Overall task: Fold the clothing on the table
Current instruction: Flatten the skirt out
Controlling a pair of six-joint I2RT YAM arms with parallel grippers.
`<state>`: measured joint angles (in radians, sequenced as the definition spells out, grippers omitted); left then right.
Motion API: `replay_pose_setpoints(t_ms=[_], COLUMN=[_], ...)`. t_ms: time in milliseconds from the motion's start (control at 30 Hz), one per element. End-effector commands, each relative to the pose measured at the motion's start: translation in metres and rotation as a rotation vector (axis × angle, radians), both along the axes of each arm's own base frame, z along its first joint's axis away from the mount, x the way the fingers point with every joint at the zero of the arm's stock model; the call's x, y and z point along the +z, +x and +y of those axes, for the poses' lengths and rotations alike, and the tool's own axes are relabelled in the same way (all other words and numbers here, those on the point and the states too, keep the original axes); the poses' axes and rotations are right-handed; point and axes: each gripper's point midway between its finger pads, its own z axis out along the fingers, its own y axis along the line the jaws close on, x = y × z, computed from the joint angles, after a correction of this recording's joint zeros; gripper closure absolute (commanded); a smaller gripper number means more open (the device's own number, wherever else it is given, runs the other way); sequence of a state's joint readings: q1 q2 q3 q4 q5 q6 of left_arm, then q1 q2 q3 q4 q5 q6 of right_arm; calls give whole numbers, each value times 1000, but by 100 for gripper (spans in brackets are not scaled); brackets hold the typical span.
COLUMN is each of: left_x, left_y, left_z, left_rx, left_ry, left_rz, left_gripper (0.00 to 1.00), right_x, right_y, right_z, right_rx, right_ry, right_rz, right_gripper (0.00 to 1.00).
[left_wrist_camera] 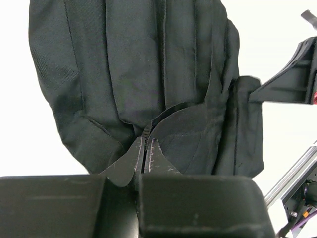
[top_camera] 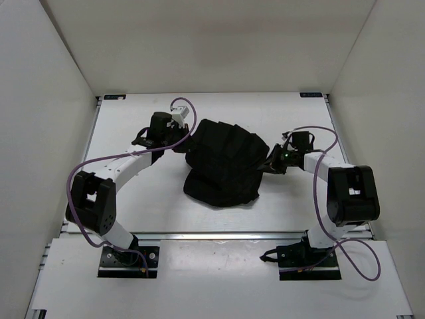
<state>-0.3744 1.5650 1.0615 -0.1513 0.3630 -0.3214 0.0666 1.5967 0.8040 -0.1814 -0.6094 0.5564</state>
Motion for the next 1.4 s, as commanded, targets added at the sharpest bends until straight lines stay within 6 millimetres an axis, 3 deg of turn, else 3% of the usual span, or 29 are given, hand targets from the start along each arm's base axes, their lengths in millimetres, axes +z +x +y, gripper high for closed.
replay_pose_setpoints(t_ms=[0,67,200,233,300,333,367,400,433,467,500,533,600,667,700,733,767,833,867,900,967,1000,1033,1067,1100,1133,1167,1233,1367], left_x=[22,31,77,79,130,137,169,223,235,280,333,366,392,399,382,340,345,258,220,213,133,131,91,75,81,60,58,46,25], left_y=[12,19,56,65,91,101,118,127,137,142,135,130,121,105,98,104,82,63,40,17,-24,-49,-67,-88,-104,-117,-126,-130,-133], left_z=[8,12,43,48,51,53,54,57,57,55,56,61,66,73,72,71,68,59,55,51,54,52,54,59,62,64,68,83,81], left_rx=[13,30,134,149,174,180,193,206,208,221,228,248,279,284,265,255,240,212,183,171,159,138,137,144,139,138,137,162,144], left_ry=[-16,-15,-39,-40,-64,-62,-72,-80,-71,-82,-95,-94,-91,-86,-81,-52,-58,10,36,32,44,20,22,5,-22,-12,-32,-14,24], left_rz=[-53,-71,-160,-166,-268,-286,-344,-448,-475,-557,-666,-746,-828,-863,-838,-771,-794,-670,-609,-601,-436,-430,-325,-290,-299,-238,-240,-201,-123], left_gripper=[100,100,100,100,100,100,100,100,100,100,100,100,100,100,100,100,100,100,100,100,100,100,100,100,100,100,100,100,100], right_x=[41,63,148,183,233,270,312,330,375,411,421,449,468,427,408,401,363,314,278,241,186,159,142,129,116,111,108,101,84], right_y=[45,58,110,123,146,161,172,174,183,186,189,183,168,168,158,154,142,119,102,82,47,22,4,-16,-33,-43,-52,-60,-70], right_z=[-14,-19,-47,-49,-57,-57,-58,-56,-60,-63,-66,-68,-78,-85,-87,-88,-92,-91,-89,-87,-70,-64,-51,-37,-31,-19,-10,-7,1], right_rx=[-7,14,35,61,80,109,132,141,144,136,128,116,99,115,118,110,106,111,117,126,175,197,238,267,256,283,278,236,192], right_ry=[-11,-20,20,23,5,-9,-29,-37,-77,-117,-144,-180,-213,-231,-258,-283,-306,-324,-338,-348,-319,-299,-269,-236,-203,-178,-143,-75,88], right_rz=[-158,-212,-441,-538,-667,-766,-869,-900,-1019,-1115,-1143,-1222,-1269,-1198,-1171,-1180,-1109,-1037,-973,-898,-780,-711,-660,-633,-583,-580,-588,-580,-489], right_gripper=[100,100,100,100,100,100,100,100,100,100,100,100,100,100,100,100,100,100,100,100,100,100,100,100,100,100,100,100,100])
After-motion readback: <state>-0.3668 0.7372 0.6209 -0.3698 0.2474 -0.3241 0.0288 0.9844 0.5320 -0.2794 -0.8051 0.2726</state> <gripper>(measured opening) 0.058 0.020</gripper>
